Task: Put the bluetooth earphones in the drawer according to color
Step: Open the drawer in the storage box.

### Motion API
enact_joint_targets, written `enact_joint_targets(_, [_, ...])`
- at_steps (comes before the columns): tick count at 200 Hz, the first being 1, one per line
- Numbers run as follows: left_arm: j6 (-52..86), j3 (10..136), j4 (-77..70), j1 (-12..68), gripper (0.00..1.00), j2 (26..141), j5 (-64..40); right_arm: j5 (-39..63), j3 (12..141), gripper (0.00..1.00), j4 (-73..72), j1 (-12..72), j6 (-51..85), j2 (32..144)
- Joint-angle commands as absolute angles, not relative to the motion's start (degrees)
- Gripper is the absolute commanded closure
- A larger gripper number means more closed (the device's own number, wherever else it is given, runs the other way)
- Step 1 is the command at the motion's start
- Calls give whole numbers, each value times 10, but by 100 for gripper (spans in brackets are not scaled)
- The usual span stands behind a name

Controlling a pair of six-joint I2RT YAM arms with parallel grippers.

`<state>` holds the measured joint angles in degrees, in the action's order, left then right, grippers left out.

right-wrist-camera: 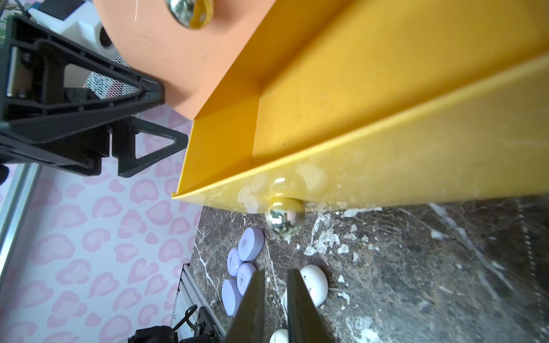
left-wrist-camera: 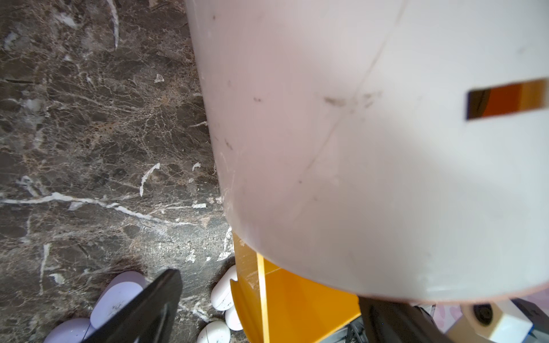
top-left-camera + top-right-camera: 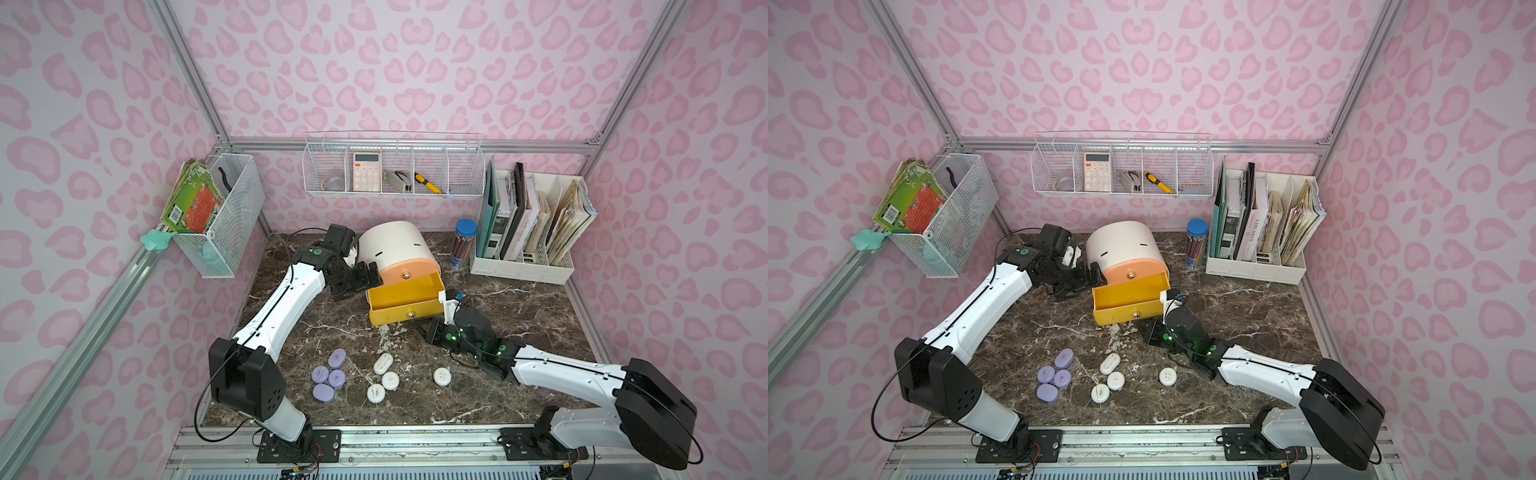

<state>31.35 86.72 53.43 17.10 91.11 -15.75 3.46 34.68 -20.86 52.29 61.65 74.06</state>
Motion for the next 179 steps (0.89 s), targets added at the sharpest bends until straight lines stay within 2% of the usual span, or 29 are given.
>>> enact_joint_targets(1, [314, 868, 539, 171, 3, 905, -155, 16, 349, 74, -191, 523, 614, 728])
enact_joint_targets(23, [322, 854, 540, 171, 4, 886, -165, 3, 380, 63, -150, 523, 596, 722])
enact_joint_targets(53, [330, 803, 540, 172, 4, 844, -167, -7, 412, 42, -103, 514, 589, 722])
enact_joint_targets(99, [337, 752, 543, 172, 5, 798, -180, -7, 453, 31, -37, 486, 583, 725])
enact_joint_targets(134, [337, 748, 549, 179, 12, 814, -189, -25, 469, 18, 20, 465, 593, 708])
enact_joint_targets(149, [337, 750, 550, 182, 16, 821, -189, -38, 474, 9, 46, 460, 595, 700])
enact_joint_targets(179, [339, 760, 555, 194, 23, 835, -193, -54, 474, 6, 79, 455, 598, 688])
